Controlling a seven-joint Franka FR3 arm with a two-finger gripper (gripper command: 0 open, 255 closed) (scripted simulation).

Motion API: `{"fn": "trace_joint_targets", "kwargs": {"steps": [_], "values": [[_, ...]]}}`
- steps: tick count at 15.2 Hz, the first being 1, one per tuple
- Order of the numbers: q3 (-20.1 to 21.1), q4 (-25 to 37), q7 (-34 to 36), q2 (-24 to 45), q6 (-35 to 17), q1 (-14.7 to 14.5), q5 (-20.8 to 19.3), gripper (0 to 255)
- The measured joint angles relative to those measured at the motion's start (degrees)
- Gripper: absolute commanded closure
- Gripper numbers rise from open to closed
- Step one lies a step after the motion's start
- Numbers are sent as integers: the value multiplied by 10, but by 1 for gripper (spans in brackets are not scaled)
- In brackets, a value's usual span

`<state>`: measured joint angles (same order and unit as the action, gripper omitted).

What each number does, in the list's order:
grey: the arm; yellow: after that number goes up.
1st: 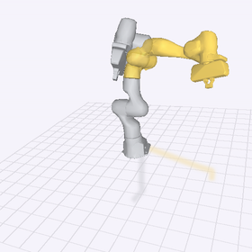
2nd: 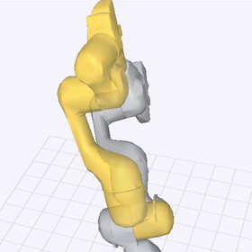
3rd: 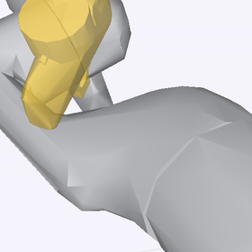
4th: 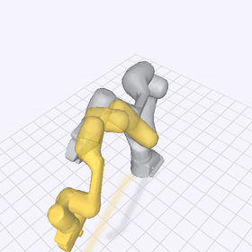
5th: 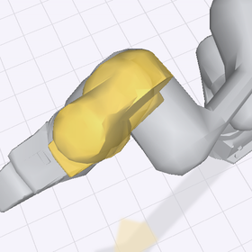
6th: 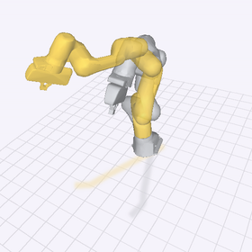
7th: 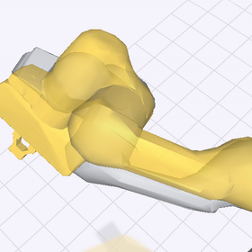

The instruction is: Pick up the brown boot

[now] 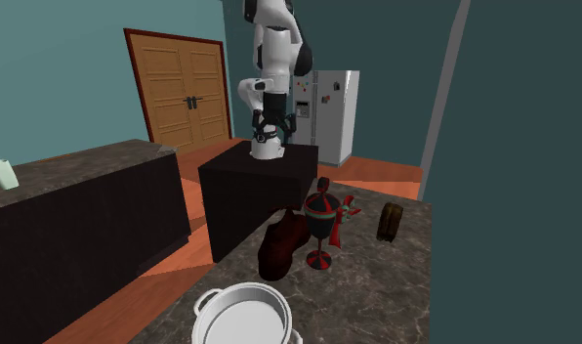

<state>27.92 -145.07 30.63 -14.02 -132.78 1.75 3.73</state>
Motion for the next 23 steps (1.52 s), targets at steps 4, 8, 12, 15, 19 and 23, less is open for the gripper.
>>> {"fn": "trace_joint_targets", "kwargs": {"steps": [4, 8, 12, 15, 19, 23], "values": [[32, 27, 87, 96, -59, 15, -66, 0], [36, 79, 194, 207, -96, 11, -170, 0], [6, 137, 295, 311, -120, -29, -265, 0], [-24, 196, 348, 384, -125, -65, -315, 0], [-49, 222, 374, 432, -141, -87, -347, 0], [-65, 226, 391, 456, -159, -100, -366, 0]]}}
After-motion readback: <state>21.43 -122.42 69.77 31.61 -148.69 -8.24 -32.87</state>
